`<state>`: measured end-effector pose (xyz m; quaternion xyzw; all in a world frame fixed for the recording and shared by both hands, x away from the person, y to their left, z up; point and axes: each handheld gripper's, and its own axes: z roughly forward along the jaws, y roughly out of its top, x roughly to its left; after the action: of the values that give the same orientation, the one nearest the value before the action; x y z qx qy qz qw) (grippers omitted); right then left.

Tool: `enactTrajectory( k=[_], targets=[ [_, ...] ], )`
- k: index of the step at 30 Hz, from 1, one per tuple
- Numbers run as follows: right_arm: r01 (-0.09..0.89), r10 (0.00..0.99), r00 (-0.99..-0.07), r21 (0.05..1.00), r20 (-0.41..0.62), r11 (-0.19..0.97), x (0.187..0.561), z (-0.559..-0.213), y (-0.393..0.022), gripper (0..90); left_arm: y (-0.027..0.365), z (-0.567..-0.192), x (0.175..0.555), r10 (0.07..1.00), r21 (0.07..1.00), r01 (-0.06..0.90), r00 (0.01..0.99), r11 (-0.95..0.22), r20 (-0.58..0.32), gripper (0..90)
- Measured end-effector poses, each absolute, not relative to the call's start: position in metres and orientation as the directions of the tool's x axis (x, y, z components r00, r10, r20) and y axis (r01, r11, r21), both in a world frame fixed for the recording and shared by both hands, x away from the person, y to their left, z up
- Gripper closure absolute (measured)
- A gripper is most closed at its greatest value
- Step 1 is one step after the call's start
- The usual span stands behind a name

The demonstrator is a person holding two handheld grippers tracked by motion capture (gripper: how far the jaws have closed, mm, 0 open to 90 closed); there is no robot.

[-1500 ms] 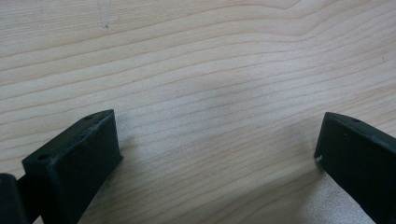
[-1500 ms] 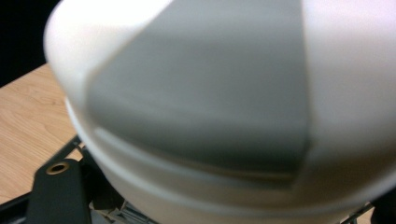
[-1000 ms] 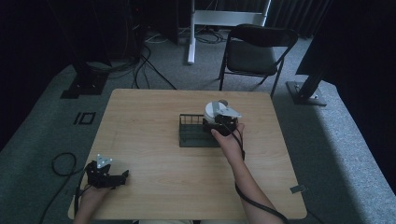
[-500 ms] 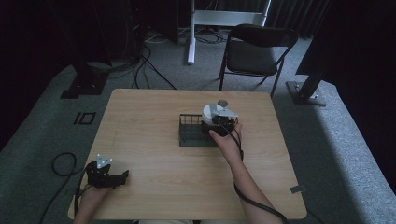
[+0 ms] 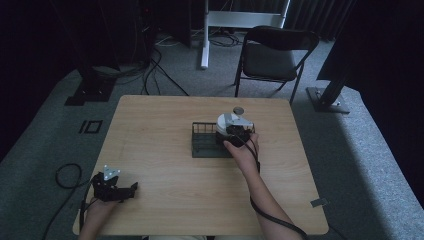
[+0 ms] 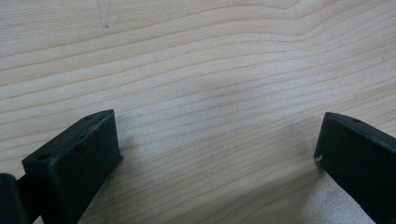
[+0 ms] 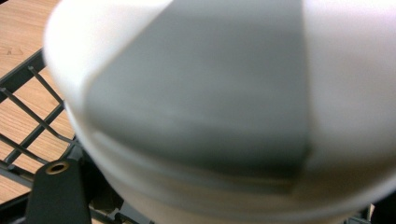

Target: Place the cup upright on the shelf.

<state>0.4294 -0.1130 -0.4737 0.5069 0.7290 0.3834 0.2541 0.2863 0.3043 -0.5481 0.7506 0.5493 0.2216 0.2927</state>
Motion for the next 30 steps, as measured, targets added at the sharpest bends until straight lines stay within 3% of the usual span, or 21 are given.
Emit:
enactTrajectory(
  k=[30],
  targets=[
    [0.473,0.915,-0.396,0.871,0.078,0.13,0.416,-0.476,-0.122,12.9,0.304,-0.548,0.286,0.954,0.683,0.695,0.298,-0.225,0.011,0.2]
  ],
)
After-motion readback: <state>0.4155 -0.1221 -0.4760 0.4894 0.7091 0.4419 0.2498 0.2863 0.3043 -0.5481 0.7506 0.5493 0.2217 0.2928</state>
